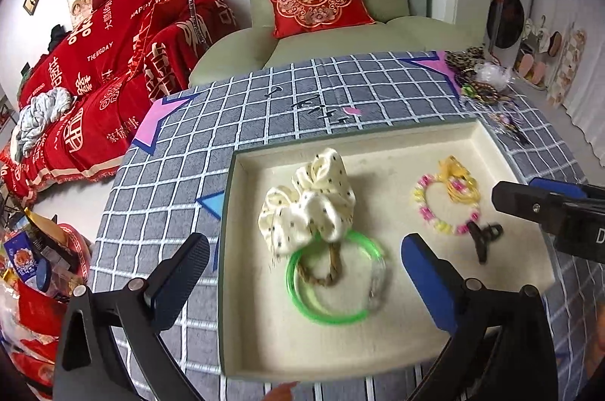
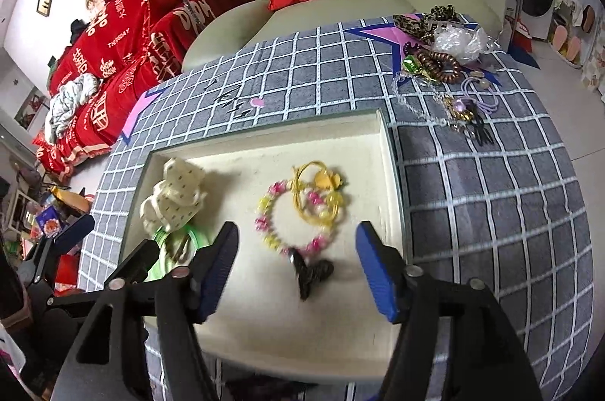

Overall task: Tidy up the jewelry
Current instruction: 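Withdraw both open tools from the tray toward the star mat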

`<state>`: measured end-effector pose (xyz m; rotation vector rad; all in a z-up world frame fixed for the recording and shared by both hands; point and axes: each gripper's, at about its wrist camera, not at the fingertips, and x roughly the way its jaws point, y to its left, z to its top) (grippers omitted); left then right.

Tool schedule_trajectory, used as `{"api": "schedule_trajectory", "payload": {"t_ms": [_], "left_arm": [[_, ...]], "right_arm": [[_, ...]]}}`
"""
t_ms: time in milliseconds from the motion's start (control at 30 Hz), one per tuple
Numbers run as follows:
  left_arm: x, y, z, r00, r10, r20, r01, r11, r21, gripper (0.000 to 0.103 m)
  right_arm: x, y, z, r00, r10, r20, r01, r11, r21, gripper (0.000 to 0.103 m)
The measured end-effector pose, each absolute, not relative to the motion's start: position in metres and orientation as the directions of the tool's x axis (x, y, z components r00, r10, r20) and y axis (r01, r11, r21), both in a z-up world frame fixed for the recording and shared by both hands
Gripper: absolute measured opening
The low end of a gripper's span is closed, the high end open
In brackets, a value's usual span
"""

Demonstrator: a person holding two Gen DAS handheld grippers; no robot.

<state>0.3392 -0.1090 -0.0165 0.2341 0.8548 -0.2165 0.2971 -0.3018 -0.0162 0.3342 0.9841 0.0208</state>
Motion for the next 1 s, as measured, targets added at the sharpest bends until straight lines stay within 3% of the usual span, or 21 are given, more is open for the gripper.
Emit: {"api": "schedule_trajectory", "payload": {"t_ms": [300,1000], "left_arm": [[0.287,-0.086,-0.001,0.628,-0.146,-0.764,0.290,0.955,0.056,0.103],[0.154,-0.019,-0.016,0.603,-0.140,-0.785,0.254,0.967,0.023,0.103]], "right_arm": [[0.245,-0.290,0.004,0.590,0.163,-0.791,0.103,0.956,0.274,0.088],[0.122,-0.263,0.006,0.624,0.207,-0.754,0.072,0.945,0.320,0.089]]}}
